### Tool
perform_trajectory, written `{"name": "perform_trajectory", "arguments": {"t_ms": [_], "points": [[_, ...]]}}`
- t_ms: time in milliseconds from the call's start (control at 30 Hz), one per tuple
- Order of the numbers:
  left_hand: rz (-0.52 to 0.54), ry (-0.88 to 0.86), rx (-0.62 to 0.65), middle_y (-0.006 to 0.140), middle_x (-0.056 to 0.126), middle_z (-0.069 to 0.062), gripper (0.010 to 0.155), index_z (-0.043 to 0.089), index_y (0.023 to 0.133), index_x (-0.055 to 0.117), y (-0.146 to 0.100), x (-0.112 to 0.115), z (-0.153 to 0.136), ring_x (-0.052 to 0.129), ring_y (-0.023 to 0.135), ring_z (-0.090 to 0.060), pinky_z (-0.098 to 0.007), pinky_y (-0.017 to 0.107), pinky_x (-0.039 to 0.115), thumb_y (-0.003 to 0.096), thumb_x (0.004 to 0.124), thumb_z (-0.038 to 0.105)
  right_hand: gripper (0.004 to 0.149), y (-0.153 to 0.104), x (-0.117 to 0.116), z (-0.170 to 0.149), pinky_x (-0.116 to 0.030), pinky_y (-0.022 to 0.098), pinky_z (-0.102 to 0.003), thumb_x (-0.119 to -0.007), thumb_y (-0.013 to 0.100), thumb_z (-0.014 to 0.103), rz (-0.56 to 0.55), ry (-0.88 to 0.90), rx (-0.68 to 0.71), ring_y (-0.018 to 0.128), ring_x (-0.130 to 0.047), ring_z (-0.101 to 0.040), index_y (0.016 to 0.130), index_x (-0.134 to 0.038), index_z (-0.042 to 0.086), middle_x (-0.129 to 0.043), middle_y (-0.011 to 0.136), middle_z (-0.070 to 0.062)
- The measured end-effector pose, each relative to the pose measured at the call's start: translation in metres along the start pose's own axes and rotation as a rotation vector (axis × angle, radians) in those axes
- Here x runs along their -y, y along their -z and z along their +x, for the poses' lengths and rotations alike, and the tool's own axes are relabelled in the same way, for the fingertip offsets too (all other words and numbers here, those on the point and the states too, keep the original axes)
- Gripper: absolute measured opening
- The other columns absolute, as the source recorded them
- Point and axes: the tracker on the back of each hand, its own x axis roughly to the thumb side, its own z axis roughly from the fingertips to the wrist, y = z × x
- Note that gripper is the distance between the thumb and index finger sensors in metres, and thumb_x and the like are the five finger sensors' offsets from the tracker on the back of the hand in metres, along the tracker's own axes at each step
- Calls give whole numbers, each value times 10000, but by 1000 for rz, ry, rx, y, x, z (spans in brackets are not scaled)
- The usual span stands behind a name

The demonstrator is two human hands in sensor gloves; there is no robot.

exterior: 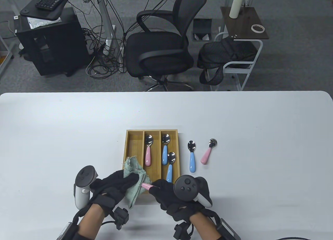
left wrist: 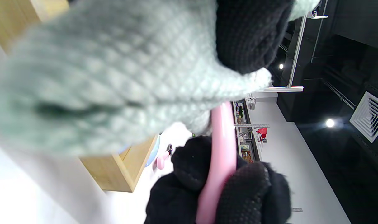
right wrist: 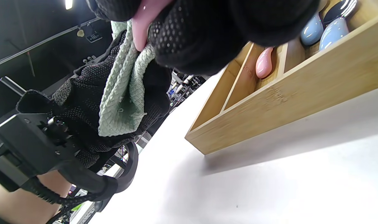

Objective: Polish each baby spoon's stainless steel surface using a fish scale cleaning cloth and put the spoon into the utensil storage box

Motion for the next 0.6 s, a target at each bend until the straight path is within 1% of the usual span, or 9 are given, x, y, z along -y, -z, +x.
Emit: {"name": "perform_trajectory", "arguments": {"t_ms": [67,167,233,333,467,600], "points": [[27,30,2,797,963,-81,565,111,935,789,-1,2,0,1111,579,-171,-369,457,959,492,906,441,509,0,-1,0,-873,308,-265,-516,643,513,5,-7,1,377,-957,-91,954,-644,131,-843,697,8],[47,79,6,759,964,-66,578,125,907,797,-1,4,0,1102,538,-149,-369,444,951,473,904,491,508,-1,-3,1,-874,307,-267,-518,644,511,14,-4,3,377,-959,-93,953,-644,130,-844,696,7],[63,142,19,728,966,-57,580,121,888,805,-2,4,2,1097,508,-135,-372,432,948,472,886,517,507,-2,-3,2,-874,308,-266,-519,644,512,8,-23,7,378,-959,-93,952,-646,130,-844,695,7],[106,260,34,638,991,-24,594,113,831,843,-4,3,5,1101,428,-88,-351,388,957,465,841,580,510,-2,-2,3,-873,309,-265,-523,642,516,-4,-52,13,378,-958,-91,952,-647,131,-844,695,9],[132,294,43,604,1014,-25,570,91,814,866,-7,4,6,1115,399,-79,-343,366,968,522,750,567,512,-1,-4,2,-873,307,-265,-519,643,517,-2,-44,5,375,-957,-90,952,-647,130,-845,693,11],[115,248,38,628,1014,-44,564,59,843,849,-7,7,4,1123,429,-92,-346,383,969,592,648,523,516,-3,-3,1,-874,301,-260,-509,644,518,-15,-31,-3,368,-956,-83,950,-649,126,-845,685,16]]}}
